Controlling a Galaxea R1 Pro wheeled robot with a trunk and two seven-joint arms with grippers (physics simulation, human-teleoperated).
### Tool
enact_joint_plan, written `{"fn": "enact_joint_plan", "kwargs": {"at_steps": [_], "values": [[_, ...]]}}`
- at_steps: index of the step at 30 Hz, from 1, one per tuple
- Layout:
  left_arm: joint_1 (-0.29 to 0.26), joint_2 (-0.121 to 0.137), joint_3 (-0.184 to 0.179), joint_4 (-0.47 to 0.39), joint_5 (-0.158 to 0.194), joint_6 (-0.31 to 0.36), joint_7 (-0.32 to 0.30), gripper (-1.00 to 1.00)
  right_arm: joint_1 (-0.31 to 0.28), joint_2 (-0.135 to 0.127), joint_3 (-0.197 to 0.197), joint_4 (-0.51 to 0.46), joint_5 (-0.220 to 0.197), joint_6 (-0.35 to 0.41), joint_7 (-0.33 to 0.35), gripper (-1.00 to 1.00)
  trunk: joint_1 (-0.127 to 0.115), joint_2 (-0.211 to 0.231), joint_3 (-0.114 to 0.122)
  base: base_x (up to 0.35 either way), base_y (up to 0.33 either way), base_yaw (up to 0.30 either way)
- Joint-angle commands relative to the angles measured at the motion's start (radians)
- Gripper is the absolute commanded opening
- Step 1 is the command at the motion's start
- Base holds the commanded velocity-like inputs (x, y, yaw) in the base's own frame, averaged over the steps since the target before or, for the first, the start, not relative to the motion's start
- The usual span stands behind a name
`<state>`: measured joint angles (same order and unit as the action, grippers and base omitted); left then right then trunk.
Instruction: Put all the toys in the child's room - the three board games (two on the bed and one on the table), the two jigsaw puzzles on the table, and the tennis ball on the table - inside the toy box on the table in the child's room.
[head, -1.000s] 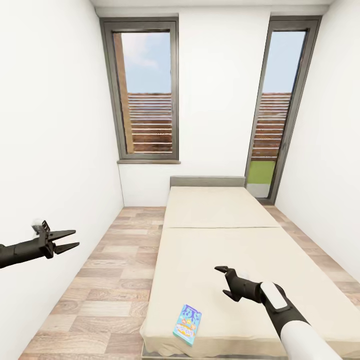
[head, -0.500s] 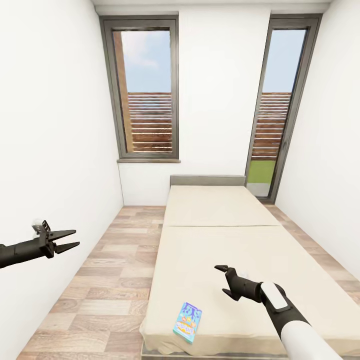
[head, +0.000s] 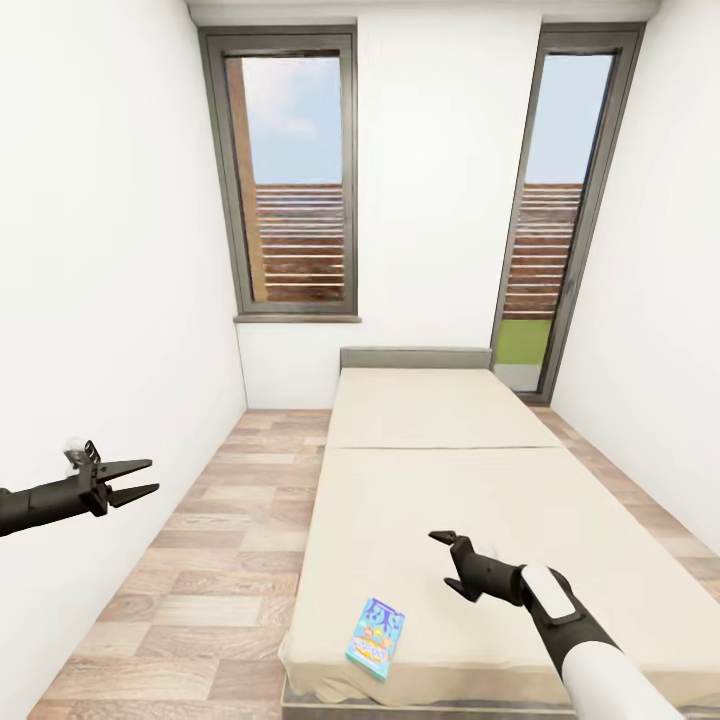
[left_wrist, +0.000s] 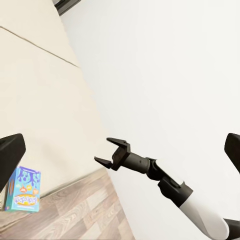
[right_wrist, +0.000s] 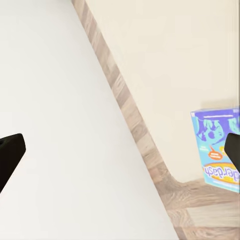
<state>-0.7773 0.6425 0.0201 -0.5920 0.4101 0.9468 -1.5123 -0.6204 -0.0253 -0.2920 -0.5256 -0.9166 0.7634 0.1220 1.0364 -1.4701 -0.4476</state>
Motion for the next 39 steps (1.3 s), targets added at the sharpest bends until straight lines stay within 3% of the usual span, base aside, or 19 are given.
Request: {"fn": "enact_joint_plan", "kwargs": {"at_steps": [1,18,26,39], "values": [[-0.001,0.0,0.0,0.0,0.001,0.01,-0.003,1.0,-0.001,0.001,-0.006,0.003,0.007,0.006,0.006,1.0,0.004,-0.008,-0.004,0.0,0.0,0.0],[0.0,-0.001,0.001,0.0,0.001,0.01,0.012,1.0,-0.002,0.004,-0.005,0.027,0.01,0.014,-0.012,1.0,0.069,-0.127,-0.058,-0.028,0.0,0.0],[-0.002,-0.002,0.001,0.0,0.001,0.01,0.037,1.0,-0.009,0.005,-0.004,0.071,0.007,0.063,-0.085,1.0,0.1,-0.183,-0.083,0.0,0.0,0.0],[-0.002,-0.002,0.001,0.0,0.003,0.01,0.039,1.0,-0.01,0.005,-0.006,0.075,0.005,0.086,-0.102,1.0,0.15,-0.274,-0.123,0.0,0.0,0.0]]}}
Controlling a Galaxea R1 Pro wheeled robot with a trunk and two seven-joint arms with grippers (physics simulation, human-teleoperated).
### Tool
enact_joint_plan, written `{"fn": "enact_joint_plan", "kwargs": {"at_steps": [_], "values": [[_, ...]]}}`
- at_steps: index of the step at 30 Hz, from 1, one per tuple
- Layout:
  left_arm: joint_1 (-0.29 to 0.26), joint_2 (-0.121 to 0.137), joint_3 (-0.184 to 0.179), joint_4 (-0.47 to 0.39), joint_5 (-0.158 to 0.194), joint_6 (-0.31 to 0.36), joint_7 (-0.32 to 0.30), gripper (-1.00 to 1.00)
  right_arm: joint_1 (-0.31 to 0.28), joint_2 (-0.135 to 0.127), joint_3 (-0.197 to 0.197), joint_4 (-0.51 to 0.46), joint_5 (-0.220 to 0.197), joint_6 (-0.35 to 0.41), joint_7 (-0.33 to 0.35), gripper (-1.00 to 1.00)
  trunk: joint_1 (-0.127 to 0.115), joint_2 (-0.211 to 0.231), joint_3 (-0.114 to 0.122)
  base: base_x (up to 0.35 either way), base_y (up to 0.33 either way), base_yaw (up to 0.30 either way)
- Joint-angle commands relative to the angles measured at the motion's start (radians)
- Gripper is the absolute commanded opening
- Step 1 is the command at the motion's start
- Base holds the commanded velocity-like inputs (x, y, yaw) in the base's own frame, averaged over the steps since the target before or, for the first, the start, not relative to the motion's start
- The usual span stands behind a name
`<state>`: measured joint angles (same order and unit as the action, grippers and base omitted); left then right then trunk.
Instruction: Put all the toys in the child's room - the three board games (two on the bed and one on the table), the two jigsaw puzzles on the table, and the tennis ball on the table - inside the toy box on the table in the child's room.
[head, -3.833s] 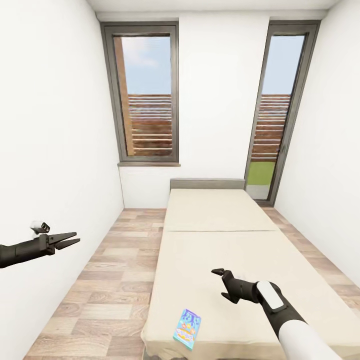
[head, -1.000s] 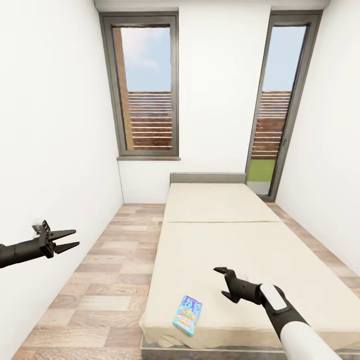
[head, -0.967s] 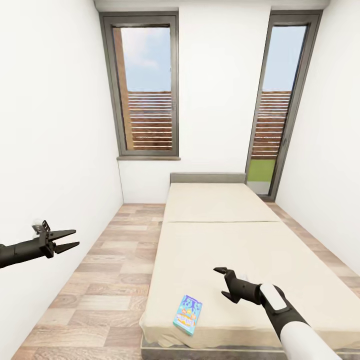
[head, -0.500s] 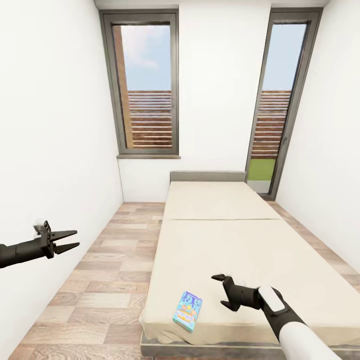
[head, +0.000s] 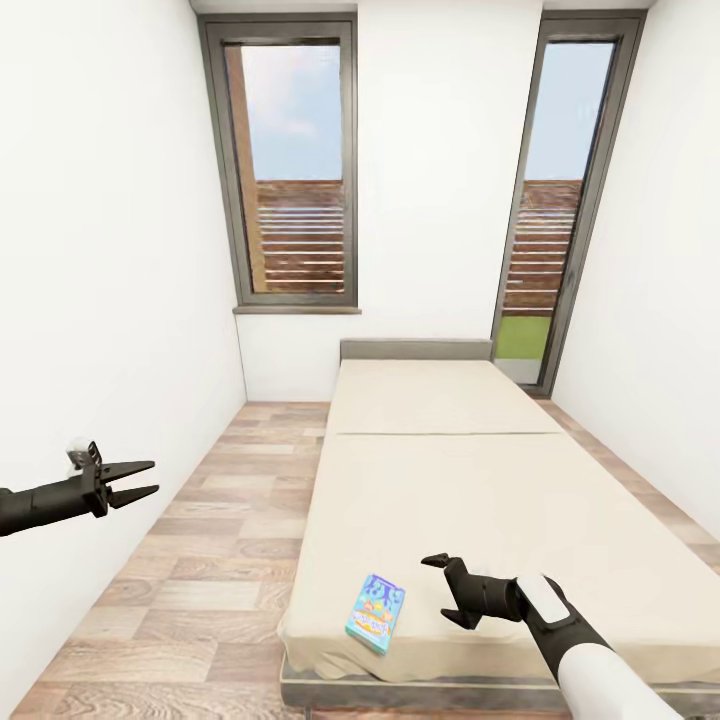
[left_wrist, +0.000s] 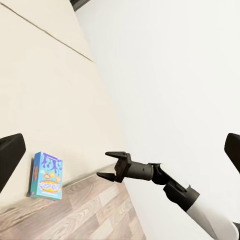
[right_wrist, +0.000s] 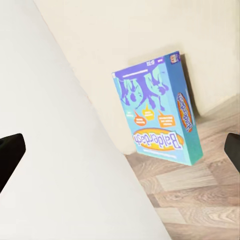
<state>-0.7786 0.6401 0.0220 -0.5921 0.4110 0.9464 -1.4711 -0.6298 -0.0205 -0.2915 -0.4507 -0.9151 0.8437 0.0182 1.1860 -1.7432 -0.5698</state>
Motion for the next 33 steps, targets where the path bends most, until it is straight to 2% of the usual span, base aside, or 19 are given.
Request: {"fn": "enact_joint_plan", "kwargs": {"at_steps": [1,33], "values": [[-0.001,0.001,-0.001,0.0,0.002,0.01,-0.003,1.0,-0.001,0.001,-0.006,0.0,0.004,0.006,0.002,1.0,0.004,-0.008,-0.004,0.0,0.0,0.0],[-0.001,0.001,0.001,0.0,0.003,0.009,-0.003,1.0,0.0,0.001,-0.006,0.0,0.004,0.01,0.007,1.0,0.127,-0.232,-0.105,0.0,0.0,0.0]]}}
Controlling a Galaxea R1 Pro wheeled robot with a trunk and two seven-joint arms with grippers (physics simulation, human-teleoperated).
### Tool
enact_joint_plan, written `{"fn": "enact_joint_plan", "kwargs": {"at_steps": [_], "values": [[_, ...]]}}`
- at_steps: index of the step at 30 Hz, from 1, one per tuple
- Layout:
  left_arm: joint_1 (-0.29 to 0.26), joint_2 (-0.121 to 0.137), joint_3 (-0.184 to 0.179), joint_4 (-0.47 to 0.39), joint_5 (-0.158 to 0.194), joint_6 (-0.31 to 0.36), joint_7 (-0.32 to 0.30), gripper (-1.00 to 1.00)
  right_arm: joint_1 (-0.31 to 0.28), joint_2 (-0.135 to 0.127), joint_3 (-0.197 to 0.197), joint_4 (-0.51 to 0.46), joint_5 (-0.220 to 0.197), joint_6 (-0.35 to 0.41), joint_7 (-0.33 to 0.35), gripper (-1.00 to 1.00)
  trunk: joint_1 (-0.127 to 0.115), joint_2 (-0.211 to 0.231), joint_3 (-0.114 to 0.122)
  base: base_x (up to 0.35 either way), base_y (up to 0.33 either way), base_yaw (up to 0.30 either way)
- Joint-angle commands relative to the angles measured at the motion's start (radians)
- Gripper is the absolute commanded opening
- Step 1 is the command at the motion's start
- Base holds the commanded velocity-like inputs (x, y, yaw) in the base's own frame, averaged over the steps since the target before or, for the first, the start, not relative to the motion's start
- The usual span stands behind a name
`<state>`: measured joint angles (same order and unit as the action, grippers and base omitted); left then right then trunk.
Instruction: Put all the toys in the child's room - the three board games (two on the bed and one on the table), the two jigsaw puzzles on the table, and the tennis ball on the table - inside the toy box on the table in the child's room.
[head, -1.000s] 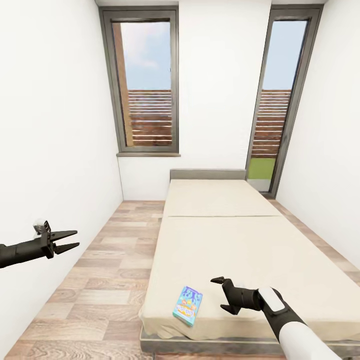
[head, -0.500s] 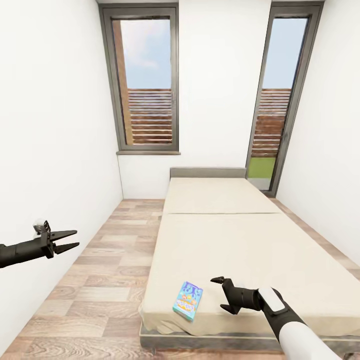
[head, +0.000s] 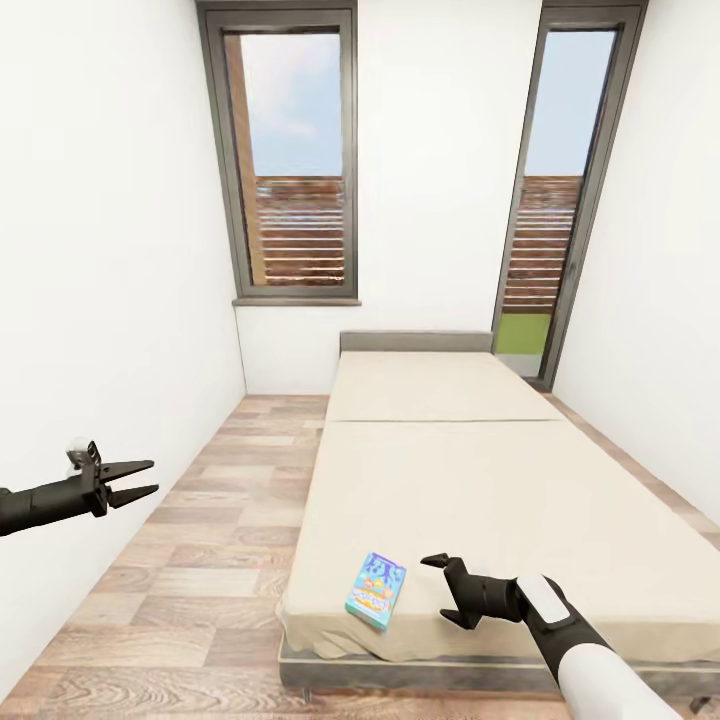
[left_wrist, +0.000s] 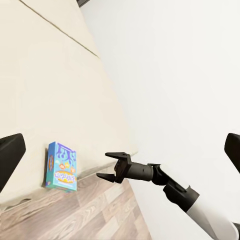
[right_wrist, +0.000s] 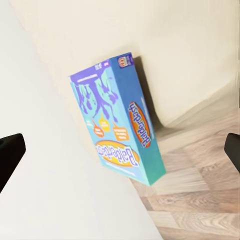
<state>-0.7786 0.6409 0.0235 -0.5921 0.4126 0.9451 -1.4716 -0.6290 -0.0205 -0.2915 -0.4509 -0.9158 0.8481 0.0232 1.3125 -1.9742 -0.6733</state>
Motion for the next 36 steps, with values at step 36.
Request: {"fn": "enact_joint_plan", "kwargs": {"at_steps": [36], "values": [[-0.001,0.0,-0.002,0.0,0.003,-0.036,-0.009,1.0,0.002,0.014,0.003,0.0,0.006,0.006,0.172,1.0,0.138,-0.253,-0.114,0.0,0.0,0.0]]}}
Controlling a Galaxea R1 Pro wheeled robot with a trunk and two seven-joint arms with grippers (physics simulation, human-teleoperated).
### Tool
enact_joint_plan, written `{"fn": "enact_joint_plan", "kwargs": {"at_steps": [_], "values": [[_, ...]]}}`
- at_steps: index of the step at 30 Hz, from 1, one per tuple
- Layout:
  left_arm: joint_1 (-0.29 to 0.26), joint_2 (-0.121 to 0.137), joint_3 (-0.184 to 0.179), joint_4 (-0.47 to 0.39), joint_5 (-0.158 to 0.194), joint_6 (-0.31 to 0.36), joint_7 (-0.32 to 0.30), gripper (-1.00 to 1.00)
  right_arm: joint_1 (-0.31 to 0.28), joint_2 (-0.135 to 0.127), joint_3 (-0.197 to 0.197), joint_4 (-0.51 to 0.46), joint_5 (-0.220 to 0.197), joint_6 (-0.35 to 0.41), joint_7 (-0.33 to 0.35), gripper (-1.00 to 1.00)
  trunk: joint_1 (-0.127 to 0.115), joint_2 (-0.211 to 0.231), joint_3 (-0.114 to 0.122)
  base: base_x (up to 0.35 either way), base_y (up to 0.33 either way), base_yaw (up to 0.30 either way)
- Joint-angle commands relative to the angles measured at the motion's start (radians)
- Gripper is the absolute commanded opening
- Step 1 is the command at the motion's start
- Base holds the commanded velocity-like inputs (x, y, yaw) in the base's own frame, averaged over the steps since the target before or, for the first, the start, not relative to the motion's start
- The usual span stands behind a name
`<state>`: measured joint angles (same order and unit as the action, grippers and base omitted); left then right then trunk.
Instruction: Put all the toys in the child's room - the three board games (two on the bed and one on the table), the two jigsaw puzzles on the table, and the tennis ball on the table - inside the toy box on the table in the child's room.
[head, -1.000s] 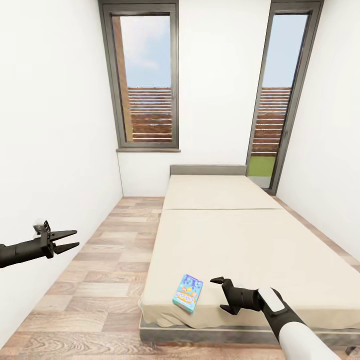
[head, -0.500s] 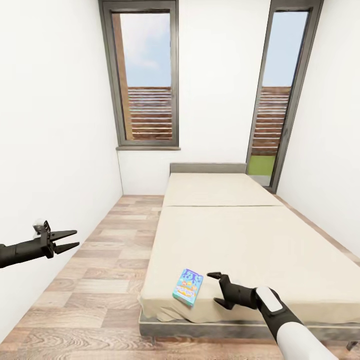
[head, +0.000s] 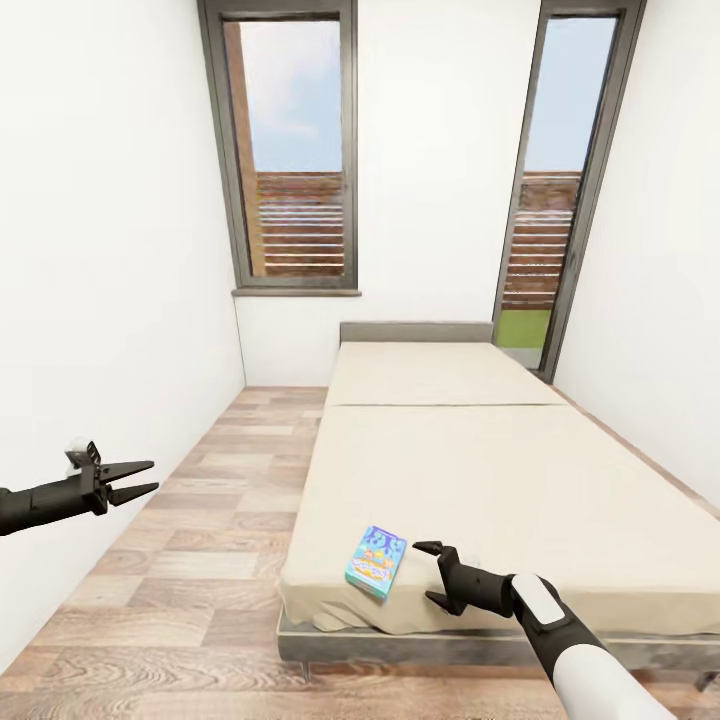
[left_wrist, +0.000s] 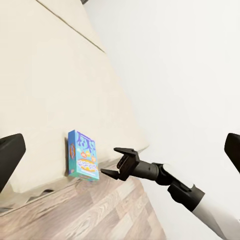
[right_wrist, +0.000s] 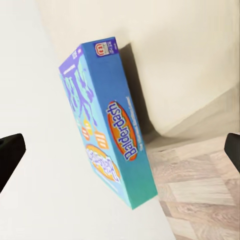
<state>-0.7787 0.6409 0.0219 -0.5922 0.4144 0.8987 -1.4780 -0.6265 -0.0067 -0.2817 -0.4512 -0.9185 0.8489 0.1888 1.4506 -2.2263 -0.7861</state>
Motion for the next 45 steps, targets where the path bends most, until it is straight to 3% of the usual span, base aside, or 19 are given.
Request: {"fn": "enact_joint_plan", "kwargs": {"at_steps": [1,9,13,17,20,45], "values": [[-0.001,0.0,0.0,0.0,0.001,0.01,-0.003,1.0,-0.001,0.001,-0.007,0.0,0.009,0.006,0.007,1.0,0.004,-0.008,-0.004,0.0,0.0,0.0],[-0.001,0.0,0.0,0.0,0.001,0.009,-0.004,1.0,-0.001,0.004,-0.005,0.0,0.01,0.006,0.007,1.0,0.034,-0.064,-0.029,0.0,0.0,0.0],[-0.001,0.0,0.0,0.0,0.001,0.009,-0.004,1.0,-0.002,0.025,-0.003,0.0,0.012,0.006,-0.001,1.0,0.05,-0.092,-0.042,0.0,0.0,0.0],[-0.001,-0.001,-0.002,0.0,0.002,0.007,-0.006,1.0,-0.002,0.057,-0.001,-0.001,0.017,0.005,-0.004,1.0,0.05,-0.092,-0.042,0.0,0.0,0.0],[-0.001,-0.001,-0.002,0.0,0.003,0.007,-0.008,1.0,-0.002,0.062,-0.001,-0.001,0.018,0.005,-0.004,1.0,0.05,-0.092,-0.042,0.0,0.0,0.0],[-0.001,-0.001,-0.004,0.0,0.001,0.008,-0.006,1.0,-0.002,0.065,-0.002,-0.001,0.018,0.004,-0.005,1.0,0.05,-0.092,-0.042,0.001,0.079,0.0]]}}
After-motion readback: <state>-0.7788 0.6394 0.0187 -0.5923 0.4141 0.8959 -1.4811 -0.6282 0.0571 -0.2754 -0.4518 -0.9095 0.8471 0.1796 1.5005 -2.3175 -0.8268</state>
